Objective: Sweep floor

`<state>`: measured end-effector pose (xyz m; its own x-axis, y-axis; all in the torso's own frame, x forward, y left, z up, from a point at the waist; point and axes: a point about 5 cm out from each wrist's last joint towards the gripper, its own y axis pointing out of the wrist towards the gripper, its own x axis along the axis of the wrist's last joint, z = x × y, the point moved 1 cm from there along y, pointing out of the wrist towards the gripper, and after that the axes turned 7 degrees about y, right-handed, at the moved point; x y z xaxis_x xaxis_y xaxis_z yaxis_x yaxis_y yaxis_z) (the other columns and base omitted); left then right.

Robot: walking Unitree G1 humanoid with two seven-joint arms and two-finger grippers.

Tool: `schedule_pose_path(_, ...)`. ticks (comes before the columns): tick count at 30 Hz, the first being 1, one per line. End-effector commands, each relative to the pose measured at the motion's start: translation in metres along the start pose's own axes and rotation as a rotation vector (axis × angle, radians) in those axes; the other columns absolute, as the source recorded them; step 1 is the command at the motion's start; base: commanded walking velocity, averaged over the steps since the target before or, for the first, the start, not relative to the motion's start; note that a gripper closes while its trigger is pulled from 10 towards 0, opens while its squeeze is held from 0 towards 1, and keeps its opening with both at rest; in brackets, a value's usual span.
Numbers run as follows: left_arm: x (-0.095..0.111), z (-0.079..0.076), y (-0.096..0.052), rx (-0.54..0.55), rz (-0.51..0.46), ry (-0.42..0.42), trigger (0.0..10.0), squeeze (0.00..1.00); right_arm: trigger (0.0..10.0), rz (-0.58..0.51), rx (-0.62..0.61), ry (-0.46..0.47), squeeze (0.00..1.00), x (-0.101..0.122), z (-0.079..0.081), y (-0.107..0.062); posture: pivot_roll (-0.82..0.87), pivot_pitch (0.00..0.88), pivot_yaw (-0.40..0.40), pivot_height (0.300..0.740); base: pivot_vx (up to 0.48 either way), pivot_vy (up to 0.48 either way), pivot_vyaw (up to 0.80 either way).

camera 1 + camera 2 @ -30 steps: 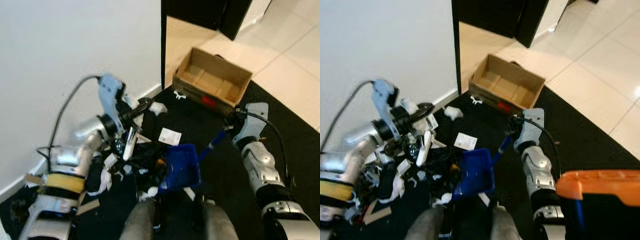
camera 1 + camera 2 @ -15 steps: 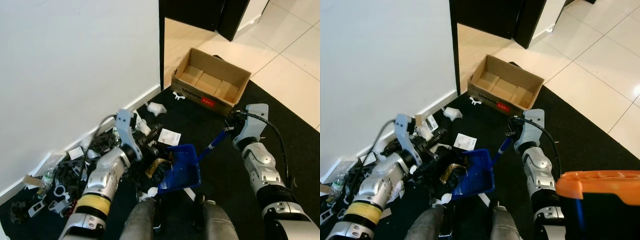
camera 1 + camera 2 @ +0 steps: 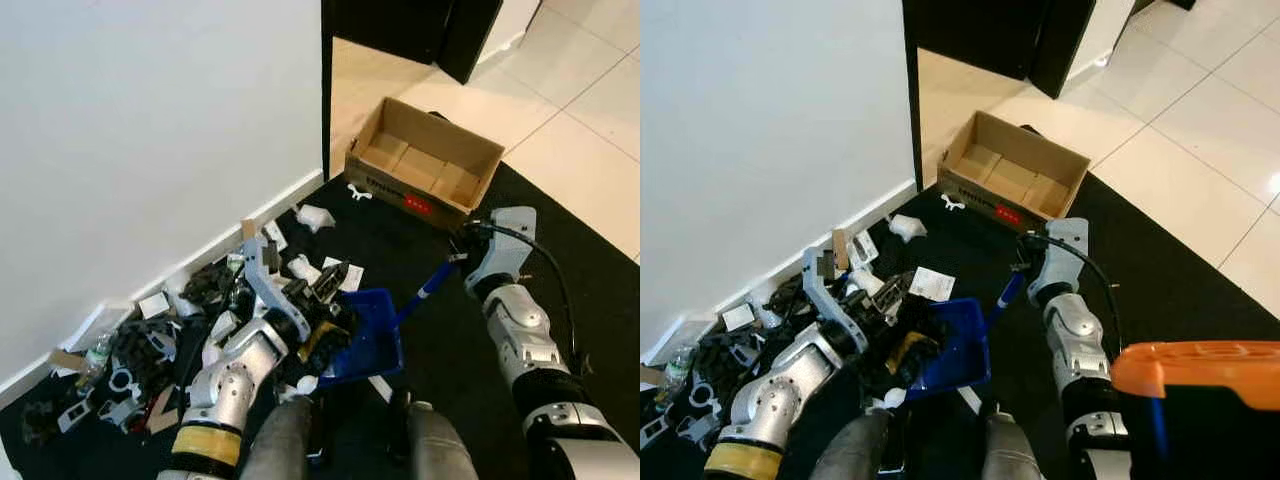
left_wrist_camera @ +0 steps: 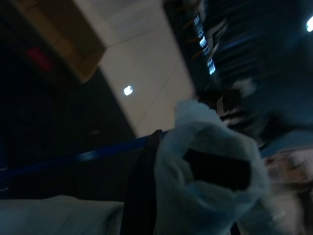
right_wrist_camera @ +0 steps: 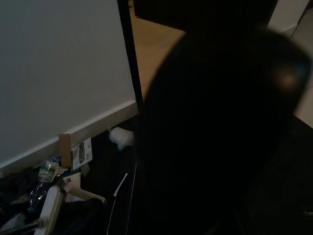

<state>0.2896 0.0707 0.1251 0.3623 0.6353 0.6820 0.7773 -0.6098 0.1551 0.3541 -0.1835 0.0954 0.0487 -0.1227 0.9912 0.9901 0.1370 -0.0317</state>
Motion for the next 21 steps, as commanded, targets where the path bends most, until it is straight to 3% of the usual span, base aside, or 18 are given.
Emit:
schedule_pose_path(1, -0.01, -0.01, 0.004, -0.019, 0.02, -0.117, 10.0, 0.0, 10.0, 0.164, -0.031, 0.045, 0.0, -0.04, -0.003, -0.016, 0.09, 0.287, 0.033, 0.74, 0.0, 0.0, 0.0)
schedule_pose_path(6, -0.009, -0.016, 0.007, -0.022, 0.027, -0.149, 10.0, 0.0, 10.0, 0.162, -0.033, 0.046, 0.0, -0.04, -0.004, -0.016, 0.09, 0.285, 0.037, 0.74, 0.0, 0.0, 0.0)
schedule_pose_path(12, -0.005, -0.026, 0.009, 0.011, -0.01, -0.315, 10.0, 0.0, 10.0, 0.158, -0.04, 0.049, 0.0, -0.041, -0.005, -0.019, 0.09, 0.289, 0.045, 0.74, 0.0, 0.0, 0.0)
schedule_pose_path(16, -0.002, -0.032, 0.012, 0.01, -0.014, -0.371, 10.0, 0.0, 10.0, 0.158, -0.039, 0.05, 0.0, -0.042, -0.005, -0.019, 0.09, 0.291, 0.043, 0.74, 0.0, 0.0, 0.0)
schedule_pose_path(21, -0.003, -0.037, 0.013, -0.005, 0.014, -0.392, 10.0, 0.0, 10.0, 0.158, -0.038, 0.05, 0.0, -0.042, -0.004, -0.019, 0.09, 0.291, 0.043, 0.74, 0.0, 0.0, 0.0)
